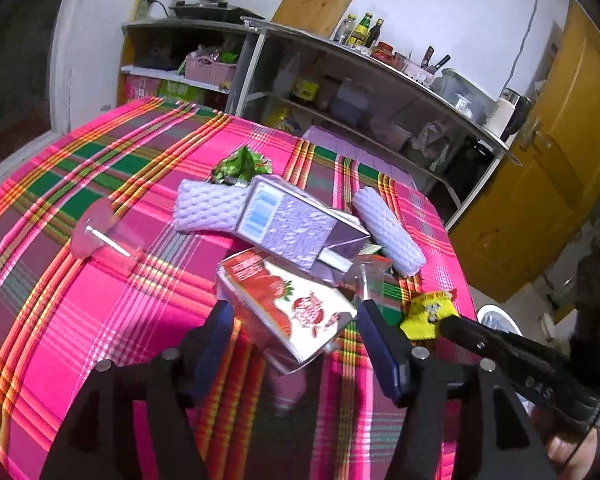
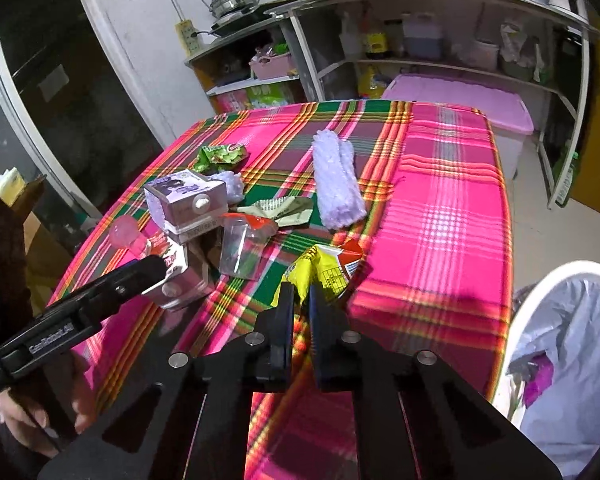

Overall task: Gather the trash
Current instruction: 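Grasp the yellow snack bag with the right tool, then grasp the strawberry drink carton with the left tool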

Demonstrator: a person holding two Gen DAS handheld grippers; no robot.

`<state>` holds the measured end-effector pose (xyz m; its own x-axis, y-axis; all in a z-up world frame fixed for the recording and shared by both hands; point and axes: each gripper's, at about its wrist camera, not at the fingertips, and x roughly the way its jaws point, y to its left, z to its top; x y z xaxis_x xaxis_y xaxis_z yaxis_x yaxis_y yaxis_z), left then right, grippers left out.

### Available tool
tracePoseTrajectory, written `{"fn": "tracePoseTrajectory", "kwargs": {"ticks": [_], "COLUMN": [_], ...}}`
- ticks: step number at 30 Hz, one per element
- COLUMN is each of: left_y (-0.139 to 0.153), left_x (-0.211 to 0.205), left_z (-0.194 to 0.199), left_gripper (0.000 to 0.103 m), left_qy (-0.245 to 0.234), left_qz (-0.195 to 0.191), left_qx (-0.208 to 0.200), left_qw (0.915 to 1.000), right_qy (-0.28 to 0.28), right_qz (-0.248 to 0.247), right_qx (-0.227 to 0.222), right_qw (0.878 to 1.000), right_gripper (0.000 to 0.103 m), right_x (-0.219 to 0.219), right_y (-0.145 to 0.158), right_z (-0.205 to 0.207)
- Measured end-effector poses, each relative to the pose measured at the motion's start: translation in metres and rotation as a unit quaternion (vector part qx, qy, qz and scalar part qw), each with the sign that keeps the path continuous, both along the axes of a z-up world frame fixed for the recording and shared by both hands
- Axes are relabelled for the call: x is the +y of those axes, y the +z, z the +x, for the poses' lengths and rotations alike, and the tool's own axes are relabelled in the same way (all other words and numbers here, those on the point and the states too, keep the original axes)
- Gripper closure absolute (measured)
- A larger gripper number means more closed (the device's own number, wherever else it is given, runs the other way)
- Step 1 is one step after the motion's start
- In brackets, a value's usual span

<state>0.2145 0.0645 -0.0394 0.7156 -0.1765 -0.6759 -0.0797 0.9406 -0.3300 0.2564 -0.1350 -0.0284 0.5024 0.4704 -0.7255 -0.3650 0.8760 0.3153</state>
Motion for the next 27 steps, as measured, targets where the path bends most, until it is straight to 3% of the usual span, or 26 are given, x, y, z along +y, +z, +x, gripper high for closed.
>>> {"fn": "tracePoseTrajectory", "kwargs": {"ticks": [10, 21, 25, 27], "left_y": [-0.002, -0.009, -0.007, -0.008], "left_x": [-0.028, -0.03, -0.023, -0.019], "left_z": [0.02, 0.025, 0.012, 0.006], "left_gripper": [0.031, 0.028, 0.047, 0.047], "left_qy": [0.038, 0.068, 0.064, 0.058], "left_qz": [0.083, 0.109, 0.122, 0.12], "left_qx": [0.016, 0.036, 0.02, 0.016], "left_qw": [0.9957, 0.991, 0.9903, 0.9909], "right_qy": [-0.016, -0.021, -0.02, -0.021], "right_qz": [0.015, 0.022, 0.021, 0.021], "right_qx": [0.003, 0.001, -0.003, -0.004], "right_qw": [1.0, 1.0, 1.0, 1.0], "right_gripper": [0.095, 0.095, 0.096, 0.095], "right_x": [-0.025, -0.036, -0.039, -0.04], "right_y": [-0.002, -0.002, -0.001, 0.0], "right_z": [-0.009, -0.017, -0.021, -0.024]}}
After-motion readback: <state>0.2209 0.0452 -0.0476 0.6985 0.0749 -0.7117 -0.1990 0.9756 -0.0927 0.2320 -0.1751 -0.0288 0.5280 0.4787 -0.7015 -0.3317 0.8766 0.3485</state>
